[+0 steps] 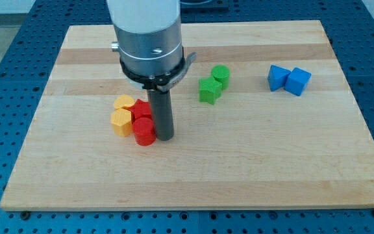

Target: Point your arm at green circle

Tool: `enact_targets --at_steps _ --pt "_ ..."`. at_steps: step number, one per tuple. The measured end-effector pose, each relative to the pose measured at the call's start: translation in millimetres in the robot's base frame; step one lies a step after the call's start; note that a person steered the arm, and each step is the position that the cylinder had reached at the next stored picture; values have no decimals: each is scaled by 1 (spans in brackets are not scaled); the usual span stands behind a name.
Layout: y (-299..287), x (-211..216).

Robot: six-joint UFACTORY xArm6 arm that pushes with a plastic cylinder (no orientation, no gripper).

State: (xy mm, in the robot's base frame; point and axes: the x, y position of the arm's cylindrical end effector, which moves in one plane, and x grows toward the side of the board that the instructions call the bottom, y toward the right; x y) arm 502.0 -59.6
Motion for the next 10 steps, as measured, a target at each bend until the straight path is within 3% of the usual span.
enact_targets --at_steps 2,4,8,10 --pt "-7 0" --pt "69 -1" --pt "145 -69" --pt "129 -107"
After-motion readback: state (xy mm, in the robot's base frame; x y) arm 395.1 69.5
